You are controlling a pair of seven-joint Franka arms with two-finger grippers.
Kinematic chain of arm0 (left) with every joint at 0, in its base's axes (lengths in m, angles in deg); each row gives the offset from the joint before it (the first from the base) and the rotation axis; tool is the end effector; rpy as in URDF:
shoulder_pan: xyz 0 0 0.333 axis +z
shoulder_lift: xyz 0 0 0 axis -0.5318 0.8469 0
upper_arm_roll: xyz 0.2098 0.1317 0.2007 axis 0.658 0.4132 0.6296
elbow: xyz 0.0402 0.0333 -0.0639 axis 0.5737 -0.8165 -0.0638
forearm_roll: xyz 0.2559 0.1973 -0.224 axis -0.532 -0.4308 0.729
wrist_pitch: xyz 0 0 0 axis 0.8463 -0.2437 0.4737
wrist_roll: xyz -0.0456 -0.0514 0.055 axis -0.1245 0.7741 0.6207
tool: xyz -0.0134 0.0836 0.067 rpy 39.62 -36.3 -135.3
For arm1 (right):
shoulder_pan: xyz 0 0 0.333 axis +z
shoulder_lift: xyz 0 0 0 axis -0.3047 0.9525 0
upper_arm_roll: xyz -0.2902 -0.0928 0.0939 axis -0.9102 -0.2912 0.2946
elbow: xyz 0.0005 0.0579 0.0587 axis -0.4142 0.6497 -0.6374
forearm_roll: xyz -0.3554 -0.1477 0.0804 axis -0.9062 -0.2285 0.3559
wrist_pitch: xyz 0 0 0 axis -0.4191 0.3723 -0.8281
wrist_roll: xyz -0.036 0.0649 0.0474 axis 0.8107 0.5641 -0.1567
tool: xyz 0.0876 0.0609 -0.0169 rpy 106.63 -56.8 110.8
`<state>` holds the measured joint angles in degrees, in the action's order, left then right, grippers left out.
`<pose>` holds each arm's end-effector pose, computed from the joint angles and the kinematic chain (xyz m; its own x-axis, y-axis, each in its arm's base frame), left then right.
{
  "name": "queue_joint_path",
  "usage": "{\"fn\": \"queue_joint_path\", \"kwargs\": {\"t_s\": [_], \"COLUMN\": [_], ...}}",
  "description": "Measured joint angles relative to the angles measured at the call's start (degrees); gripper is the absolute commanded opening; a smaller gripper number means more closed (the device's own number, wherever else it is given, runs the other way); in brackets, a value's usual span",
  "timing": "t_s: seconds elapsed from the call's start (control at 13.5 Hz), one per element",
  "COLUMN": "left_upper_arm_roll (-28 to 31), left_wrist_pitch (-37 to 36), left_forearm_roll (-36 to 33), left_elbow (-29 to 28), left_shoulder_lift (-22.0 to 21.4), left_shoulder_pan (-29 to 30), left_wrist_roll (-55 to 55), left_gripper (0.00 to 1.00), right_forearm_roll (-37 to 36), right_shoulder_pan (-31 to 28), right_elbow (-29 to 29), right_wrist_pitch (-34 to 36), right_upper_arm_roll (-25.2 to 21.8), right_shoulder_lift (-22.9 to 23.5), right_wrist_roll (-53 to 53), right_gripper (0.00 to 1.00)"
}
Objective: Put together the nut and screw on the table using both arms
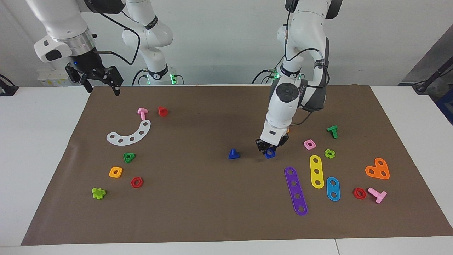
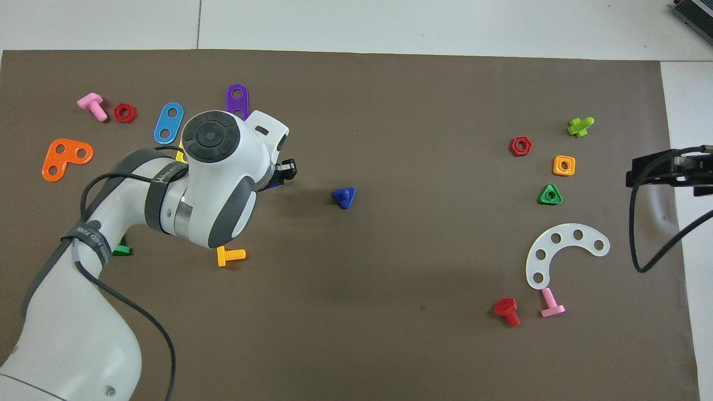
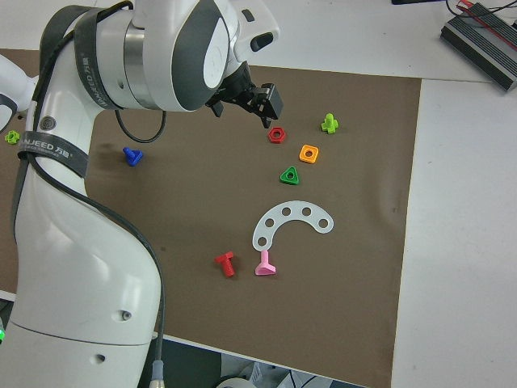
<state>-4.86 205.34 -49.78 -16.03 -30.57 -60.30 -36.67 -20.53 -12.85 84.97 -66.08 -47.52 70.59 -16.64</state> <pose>0.5738 -0.3087 0.3638 0.9774 0.2048 0.0525 0.2033 -0.9786 0.0336 0.5414 -0.0109 0.6469 0.9871 -0.1574 0.0286 -0.1578 -0.9874 0.0120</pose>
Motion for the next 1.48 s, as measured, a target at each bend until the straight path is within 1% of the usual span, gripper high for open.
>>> {"fn": "queue_joint_path", "kwargs": {"t_s": [0.3, 0.52, 0.89, 1.48], "left_upper_arm_roll": [-0.1, -0.1, -0.1, -0.1], "left_wrist_pitch": [-2.4, -3.2, -4.8, -4.9], "left_forearm_roll": [0.0, 0.1, 0.1, 0.1], "left_elbow": [5.3, 7.3, 12.0, 12.5], "left_shoulder_lift": [1.4, 2.6, 6.8, 7.5], "left_shoulder_pan": [-4.5, -6.9, -8.3, -9.2], "left_wrist_roll": [-2.6, -3.0, -4.1, -4.7], "left_gripper": [0.00, 0.00, 0.00, 0.00], "right_forearm_roll": [0.0, 0.0, 0.0, 0.0], "right_shoulder_pan": [0.0, 0.0, 0.0, 0.0], "right_elbow": [0.0, 0.0, 0.0, 0.0], "right_wrist_pitch": [0.0, 0.0, 0.0, 0.0], "right_upper_arm_roll": [0.0, 0.0, 0.0, 0.0], "right_shoulder_lift": [0.0, 0.0, 0.0, 0.0], "right_wrist_roll": [0.0, 0.0, 0.0, 0.0], "right_gripper": [1.00, 1.00, 1.00, 1.00]}}
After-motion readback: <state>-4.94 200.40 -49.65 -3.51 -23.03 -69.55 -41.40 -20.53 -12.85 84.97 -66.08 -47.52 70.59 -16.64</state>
